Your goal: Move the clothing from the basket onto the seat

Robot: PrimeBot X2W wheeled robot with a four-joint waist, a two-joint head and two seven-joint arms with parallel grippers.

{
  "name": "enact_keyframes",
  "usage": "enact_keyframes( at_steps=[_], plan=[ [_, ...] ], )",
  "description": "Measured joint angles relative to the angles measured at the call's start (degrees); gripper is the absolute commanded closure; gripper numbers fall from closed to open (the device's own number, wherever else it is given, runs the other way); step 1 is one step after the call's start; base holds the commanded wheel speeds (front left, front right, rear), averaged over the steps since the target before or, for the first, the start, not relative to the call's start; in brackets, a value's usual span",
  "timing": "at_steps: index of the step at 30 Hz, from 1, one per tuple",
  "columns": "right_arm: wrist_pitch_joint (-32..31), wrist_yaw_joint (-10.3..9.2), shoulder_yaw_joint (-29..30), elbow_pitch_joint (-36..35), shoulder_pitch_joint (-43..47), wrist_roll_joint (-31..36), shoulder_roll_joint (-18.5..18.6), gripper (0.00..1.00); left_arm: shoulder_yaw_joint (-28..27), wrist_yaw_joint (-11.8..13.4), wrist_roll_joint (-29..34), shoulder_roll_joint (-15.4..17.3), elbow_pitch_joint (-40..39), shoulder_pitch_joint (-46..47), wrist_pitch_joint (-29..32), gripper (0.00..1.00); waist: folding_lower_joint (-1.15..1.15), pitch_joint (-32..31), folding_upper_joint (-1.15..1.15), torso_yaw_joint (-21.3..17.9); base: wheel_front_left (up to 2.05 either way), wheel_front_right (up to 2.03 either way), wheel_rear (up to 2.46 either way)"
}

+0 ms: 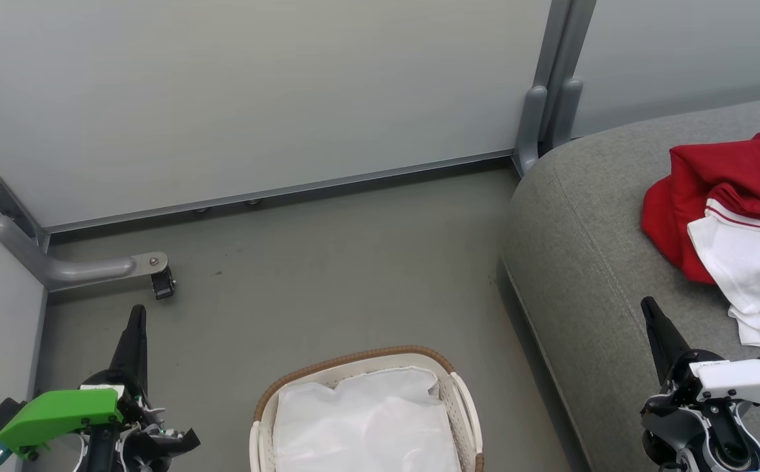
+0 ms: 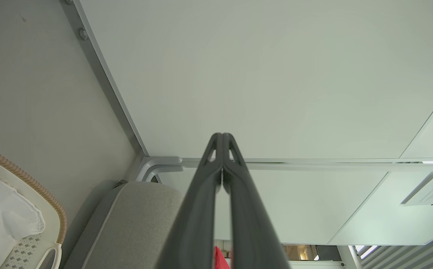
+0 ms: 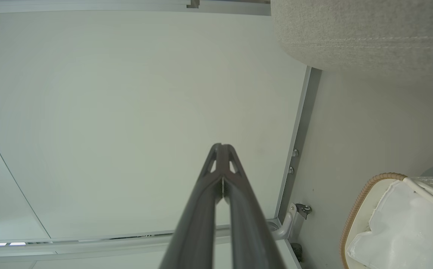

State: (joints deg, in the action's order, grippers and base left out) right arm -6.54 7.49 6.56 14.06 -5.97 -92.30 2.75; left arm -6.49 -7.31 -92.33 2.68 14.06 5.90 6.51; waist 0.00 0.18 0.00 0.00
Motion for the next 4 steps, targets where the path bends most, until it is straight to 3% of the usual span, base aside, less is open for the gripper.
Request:
enact_keyframes(
  at_steps=[4],
  plan=[
    [0.0, 0.00, 0.0, 0.0, 0.0, 0.0, 0.0, 1.00, 0.0, 0.0, 0.0, 0.0, 0.0, 0.0, 0.0, 1.00, 0.00, 0.0, 0.00, 0.0, 0.00, 0.00, 0.00]
  ],
)
